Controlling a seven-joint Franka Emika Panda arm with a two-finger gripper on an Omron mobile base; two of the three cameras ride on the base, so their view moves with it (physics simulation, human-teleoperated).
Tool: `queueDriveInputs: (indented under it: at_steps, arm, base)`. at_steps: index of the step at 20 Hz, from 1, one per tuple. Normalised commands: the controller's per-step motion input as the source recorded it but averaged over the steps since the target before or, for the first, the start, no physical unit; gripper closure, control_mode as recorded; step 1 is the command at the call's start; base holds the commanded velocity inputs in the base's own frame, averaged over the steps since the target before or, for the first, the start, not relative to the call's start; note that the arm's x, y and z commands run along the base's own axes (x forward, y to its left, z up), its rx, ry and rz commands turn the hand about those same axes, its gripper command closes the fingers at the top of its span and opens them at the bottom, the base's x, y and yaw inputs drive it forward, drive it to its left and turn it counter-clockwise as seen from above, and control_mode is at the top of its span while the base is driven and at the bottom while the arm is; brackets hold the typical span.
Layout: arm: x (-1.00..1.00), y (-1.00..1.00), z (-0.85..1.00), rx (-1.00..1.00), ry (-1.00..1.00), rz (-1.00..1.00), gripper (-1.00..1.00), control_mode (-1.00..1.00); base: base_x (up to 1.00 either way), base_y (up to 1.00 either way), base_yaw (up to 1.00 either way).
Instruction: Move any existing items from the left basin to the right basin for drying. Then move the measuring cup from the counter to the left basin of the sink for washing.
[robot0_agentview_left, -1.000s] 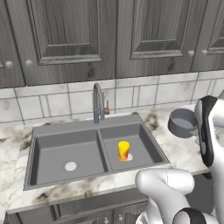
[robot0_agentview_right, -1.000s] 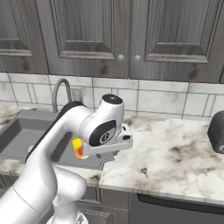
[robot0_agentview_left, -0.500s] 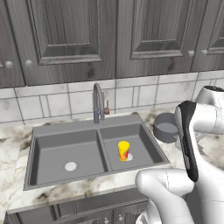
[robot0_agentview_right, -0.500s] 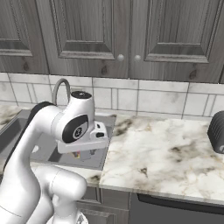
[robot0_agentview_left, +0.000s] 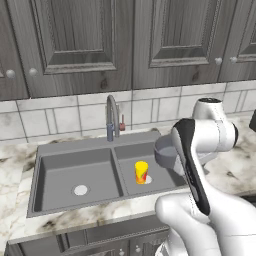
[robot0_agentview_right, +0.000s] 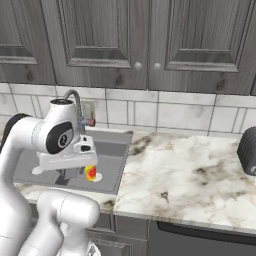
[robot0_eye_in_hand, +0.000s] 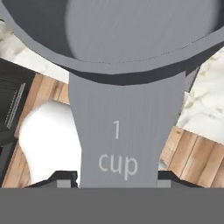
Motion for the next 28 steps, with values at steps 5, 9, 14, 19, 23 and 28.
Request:
queueDriveInputs:
  at_steps: [5, 9, 14, 19, 23, 28]
  arm:
    - [0.00, 0.71, 0.00, -0.02, 0.07, 0.00, 1.00, -1.00]
    - [0.00, 0.72, 0.00, -0.02, 0.06, 0.00, 1.00, -1.00]
    - [0.00, 0.72, 0.00, -0.02, 0.07, 0.00, 1.00, -1.00]
    - [0.01, 0.72, 0.00, -0.01, 0.06, 0.00, 1.00, -1.00]
    - [0.05, 0.68, 0.00, 0.00, 0.03, 0.00, 1.00, -1.00]
    - [0.26, 0.67, -0.03, 0.00, 0.01, 0.00, 1.00, -1.00]
  base:
    - [0.00, 0.00, 0.00]
    - [0.00, 0.00, 0.00]
    - [0.00, 0.00, 0.00]
    - [0.00, 0.00, 0.00]
    - [0.00, 0.00, 0.00]
    - [0.00, 0.00, 0.00]
